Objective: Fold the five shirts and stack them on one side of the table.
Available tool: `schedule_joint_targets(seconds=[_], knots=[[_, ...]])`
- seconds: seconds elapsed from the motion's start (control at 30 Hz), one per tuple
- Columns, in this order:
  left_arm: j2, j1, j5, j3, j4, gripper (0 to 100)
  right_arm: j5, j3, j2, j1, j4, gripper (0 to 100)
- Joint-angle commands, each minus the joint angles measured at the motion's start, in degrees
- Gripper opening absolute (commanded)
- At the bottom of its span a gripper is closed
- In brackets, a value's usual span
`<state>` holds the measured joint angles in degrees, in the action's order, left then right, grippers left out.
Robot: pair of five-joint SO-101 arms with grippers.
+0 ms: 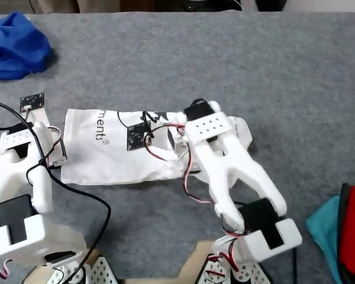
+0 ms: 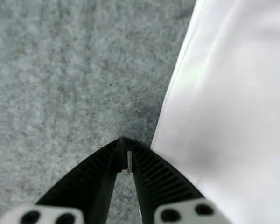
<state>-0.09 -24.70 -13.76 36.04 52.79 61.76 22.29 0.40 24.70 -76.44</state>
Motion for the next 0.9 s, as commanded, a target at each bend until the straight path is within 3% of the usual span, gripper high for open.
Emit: schedule_joint_targets(seconds=[0.0,0.6,0.67,0.87], knots=[[-0.1,-0.2,-0.3,-2.2,-0.5,2,3.6,-5.3,1.2,-1.2,2.0,0.6],[-0.1,-0.1,-0.3,-2.3,-0.6,2,6.0,-12.3,7.7,-1.1,5.4,1.1],[-0.1,-0.1,-0.3,-2.3,-0.6,2,6.0,-12.3,7.7,-1.0,5.8,5.6],[-0.1,-0.1,-0.3,-2.2,-0.6,2,6.0,-12.4,7.3,-1.3,8.2,35.2]])
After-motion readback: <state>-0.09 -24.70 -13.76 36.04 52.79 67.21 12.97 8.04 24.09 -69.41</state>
